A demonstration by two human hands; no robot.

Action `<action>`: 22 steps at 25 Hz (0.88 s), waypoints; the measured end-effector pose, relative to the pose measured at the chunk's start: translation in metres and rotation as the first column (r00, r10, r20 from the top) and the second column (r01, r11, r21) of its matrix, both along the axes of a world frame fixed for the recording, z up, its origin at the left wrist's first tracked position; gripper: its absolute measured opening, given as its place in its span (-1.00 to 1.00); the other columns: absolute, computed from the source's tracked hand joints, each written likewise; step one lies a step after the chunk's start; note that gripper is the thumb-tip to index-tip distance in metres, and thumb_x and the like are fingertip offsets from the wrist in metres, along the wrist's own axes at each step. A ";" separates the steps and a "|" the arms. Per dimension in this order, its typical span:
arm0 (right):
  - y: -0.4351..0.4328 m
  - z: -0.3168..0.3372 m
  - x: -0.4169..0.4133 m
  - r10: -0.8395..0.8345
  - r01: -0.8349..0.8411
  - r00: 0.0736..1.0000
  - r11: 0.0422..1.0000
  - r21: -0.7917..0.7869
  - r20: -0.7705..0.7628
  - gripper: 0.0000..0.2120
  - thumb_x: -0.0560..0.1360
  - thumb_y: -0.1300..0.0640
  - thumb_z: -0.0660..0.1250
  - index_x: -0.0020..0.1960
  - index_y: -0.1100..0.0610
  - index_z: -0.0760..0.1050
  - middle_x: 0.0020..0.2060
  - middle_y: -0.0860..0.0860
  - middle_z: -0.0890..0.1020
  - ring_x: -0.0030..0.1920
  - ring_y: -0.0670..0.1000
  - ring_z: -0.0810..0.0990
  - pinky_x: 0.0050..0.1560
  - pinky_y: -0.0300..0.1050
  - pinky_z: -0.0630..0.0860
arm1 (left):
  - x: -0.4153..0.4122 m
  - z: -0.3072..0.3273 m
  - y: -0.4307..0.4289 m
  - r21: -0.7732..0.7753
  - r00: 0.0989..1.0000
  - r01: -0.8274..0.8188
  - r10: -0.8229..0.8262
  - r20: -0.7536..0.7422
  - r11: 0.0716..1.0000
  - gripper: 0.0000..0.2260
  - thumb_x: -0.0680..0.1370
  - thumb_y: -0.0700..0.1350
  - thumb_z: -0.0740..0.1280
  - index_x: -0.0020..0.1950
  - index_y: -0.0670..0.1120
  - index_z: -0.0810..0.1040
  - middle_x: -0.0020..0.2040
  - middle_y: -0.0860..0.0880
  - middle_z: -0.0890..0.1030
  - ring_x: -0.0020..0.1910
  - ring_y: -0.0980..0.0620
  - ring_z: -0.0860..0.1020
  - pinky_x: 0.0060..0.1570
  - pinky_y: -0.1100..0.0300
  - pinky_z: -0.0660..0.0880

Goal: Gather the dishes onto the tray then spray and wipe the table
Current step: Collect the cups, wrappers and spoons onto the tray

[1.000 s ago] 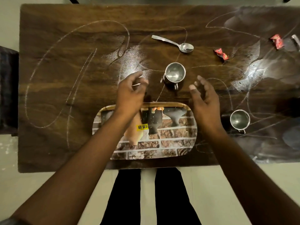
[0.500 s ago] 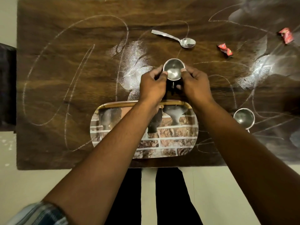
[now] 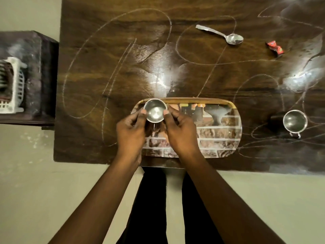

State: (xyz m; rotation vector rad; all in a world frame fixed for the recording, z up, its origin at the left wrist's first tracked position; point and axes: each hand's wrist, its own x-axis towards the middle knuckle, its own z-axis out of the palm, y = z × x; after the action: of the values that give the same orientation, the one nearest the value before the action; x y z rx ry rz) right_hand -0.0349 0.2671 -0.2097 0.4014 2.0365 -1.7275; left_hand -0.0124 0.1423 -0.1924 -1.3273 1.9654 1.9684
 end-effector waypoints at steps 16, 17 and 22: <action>-0.022 -0.013 0.001 0.008 -0.003 0.999 0.993 0.120 -0.038 -0.63 0.70 -0.07 0.31 0.42 0.05 0.65 0.02 -0.06 0.81 -0.02 -0.04 0.78 0.07 0.09 0.72 | 0.000 -0.016 -0.013 -0.046 0.999 -0.043 0.043 0.019 0.998 -0.78 0.70 -0.11 0.38 0.24 -0.16 0.74 0.07 -0.08 0.80 0.13 -0.08 0.76 0.25 -0.14 0.67; -0.022 -0.010 0.001 0.002 0.000 1.000 0.994 0.110 -0.015 -0.63 0.71 -0.04 0.32 0.46 0.06 0.61 0.11 -0.04 0.80 0.07 -0.06 0.77 0.16 0.05 0.70 | 0.001 -0.012 -0.012 -0.084 0.999 -0.038 0.040 0.021 0.996 -0.79 0.69 -0.11 0.39 0.26 -0.14 0.74 0.07 -0.03 0.79 0.12 -0.01 0.76 0.25 -0.07 0.67; 0.022 0.016 -0.013 -0.060 0.059 0.998 0.993 0.097 0.009 -0.59 0.71 0.03 0.34 0.54 0.05 0.52 0.37 -0.06 0.67 0.28 -0.18 0.63 0.38 -0.14 0.57 | -0.007 0.013 0.006 -0.382 0.994 -0.070 0.032 -0.105 0.922 -0.78 0.62 -0.18 0.44 0.27 -0.08 0.66 0.20 -0.14 0.68 -0.04 0.23 0.61 0.04 0.34 0.59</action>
State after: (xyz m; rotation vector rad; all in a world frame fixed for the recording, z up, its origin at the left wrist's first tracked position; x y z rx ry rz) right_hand -0.0477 0.2890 -0.1933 0.5069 2.1262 -1.6605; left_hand -0.0191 0.1484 -0.1790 -1.3902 2.4893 1.7554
